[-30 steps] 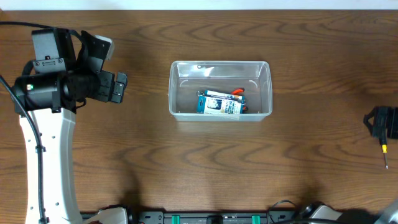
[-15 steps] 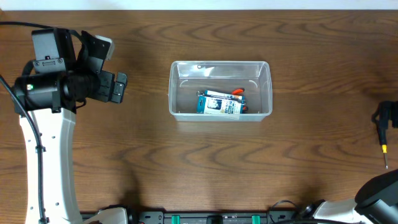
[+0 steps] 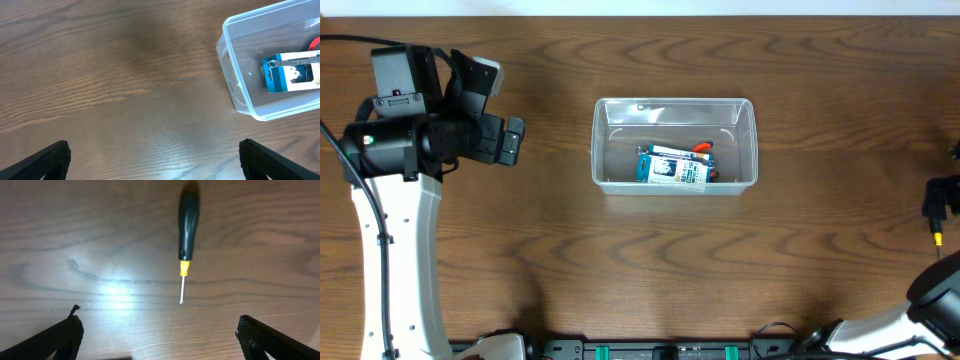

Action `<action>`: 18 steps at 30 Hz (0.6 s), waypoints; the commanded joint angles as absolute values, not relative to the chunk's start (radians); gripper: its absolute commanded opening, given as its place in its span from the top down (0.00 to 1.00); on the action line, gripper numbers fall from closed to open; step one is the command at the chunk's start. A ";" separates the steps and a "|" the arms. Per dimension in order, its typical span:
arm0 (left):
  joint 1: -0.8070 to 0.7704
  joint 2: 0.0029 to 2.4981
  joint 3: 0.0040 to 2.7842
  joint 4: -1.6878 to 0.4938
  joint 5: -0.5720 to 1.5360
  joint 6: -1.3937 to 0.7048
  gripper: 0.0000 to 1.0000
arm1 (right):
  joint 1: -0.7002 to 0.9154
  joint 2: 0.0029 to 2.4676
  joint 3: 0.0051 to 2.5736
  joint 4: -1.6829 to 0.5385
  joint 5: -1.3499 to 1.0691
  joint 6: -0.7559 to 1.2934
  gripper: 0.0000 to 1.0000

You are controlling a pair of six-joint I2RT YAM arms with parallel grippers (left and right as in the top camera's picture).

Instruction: Pack container

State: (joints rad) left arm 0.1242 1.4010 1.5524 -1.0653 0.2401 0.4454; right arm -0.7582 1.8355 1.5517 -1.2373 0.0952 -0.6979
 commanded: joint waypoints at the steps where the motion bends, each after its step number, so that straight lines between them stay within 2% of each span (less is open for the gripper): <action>1: 0.130 1.405 1.553 -1.064 0.250 0.443 0.02 | -0.766 1.893 1.549 -1.241 0.142 -0.716 0.01; 10: 0.130 1.405 1.553 -1.064 0.250 0.443 0.02 | -0.773 2.015 1.549 -1.200 0.155 -0.715 0.01; 18: 0.130 1.405 1.553 -1.064 0.250 0.443 0.02 | -0.800 2.028 1.549 -1.103 0.148 -0.735 0.01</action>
State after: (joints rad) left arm 0.1242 1.4010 1.5520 -1.0653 0.2405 0.4454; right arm -0.7715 2.0205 1.5497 -1.1118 0.1436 -0.7059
